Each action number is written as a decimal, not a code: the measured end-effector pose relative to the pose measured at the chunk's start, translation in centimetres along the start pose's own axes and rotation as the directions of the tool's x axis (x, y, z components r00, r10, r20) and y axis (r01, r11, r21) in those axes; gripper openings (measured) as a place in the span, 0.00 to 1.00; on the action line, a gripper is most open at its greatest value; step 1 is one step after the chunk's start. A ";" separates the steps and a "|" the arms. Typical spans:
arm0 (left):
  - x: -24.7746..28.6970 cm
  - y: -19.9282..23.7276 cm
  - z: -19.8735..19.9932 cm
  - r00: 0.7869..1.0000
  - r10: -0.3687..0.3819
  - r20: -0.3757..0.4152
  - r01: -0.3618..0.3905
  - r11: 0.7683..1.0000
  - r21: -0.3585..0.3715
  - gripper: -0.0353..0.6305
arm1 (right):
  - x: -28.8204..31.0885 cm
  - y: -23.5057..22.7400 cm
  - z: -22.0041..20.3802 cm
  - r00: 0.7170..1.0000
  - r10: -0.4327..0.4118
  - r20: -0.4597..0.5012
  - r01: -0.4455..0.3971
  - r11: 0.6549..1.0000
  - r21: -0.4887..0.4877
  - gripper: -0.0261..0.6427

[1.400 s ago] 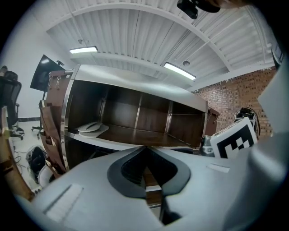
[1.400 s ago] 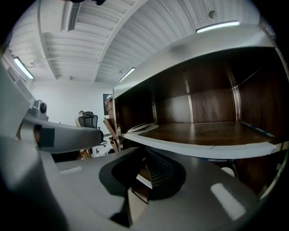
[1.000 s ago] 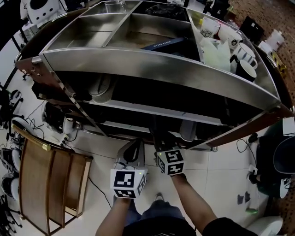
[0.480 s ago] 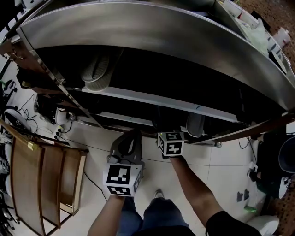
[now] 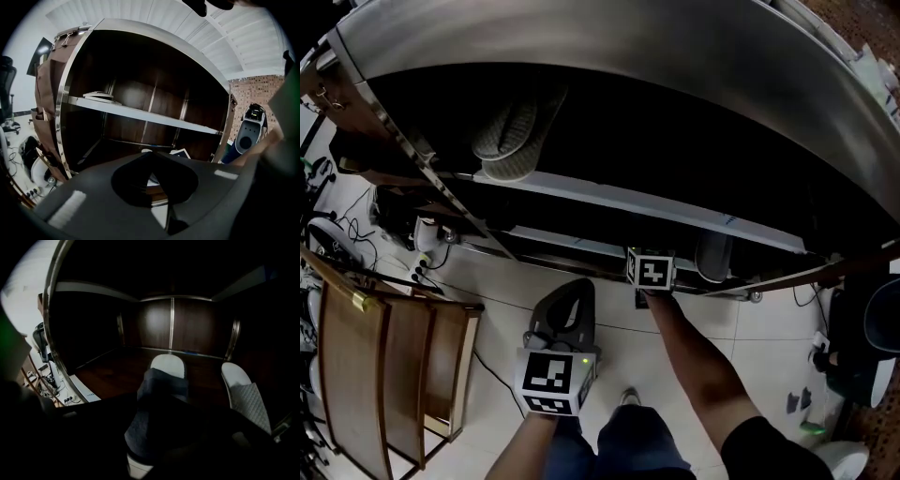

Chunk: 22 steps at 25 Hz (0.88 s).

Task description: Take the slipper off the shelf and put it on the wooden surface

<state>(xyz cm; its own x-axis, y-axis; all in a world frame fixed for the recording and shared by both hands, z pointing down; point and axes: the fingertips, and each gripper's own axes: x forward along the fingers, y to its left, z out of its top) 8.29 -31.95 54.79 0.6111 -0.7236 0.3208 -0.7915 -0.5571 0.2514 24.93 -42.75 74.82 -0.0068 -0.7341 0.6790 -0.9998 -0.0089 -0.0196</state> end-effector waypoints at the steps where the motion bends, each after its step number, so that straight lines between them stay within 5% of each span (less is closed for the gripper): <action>1: 0.0 0.2 0.0 1.000 0.000 0.000 0.000 1.000 0.000 0.06 | 0.3 -0.2 -0.4 1.000 -0.004 -0.017 0.004 1.000 0.025 0.25; 6: -0.2 0.8 -0.2 1.000 0.006 0.000 -0.006 1.000 -0.003 0.06 | 0.8 -0.8 -0.7 1.000 -0.005 -0.015 0.007 0.993 0.116 0.20; 11: 0.0 0.6 -1.1 1.000 0.003 -0.017 -0.003 1.000 -0.004 0.06 | 0.6 -0.8 -0.8 1.000 0.002 -0.006 -0.001 0.998 0.055 0.08; 22: 0.3 -0.3 -1.9 0.999 0.024 -0.026 -0.025 0.999 -0.044 0.06 | -2.9 0.3 1.2 0.996 0.075 0.050 -0.071 0.994 -0.078 0.06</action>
<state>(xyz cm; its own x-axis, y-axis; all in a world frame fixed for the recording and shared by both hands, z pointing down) 8.72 -31.26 56.57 0.5917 -0.7259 0.3507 -0.8058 -0.5201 0.2831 24.65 -41.41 71.96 -0.0805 -0.7660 0.6378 -0.9953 0.0963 -0.0100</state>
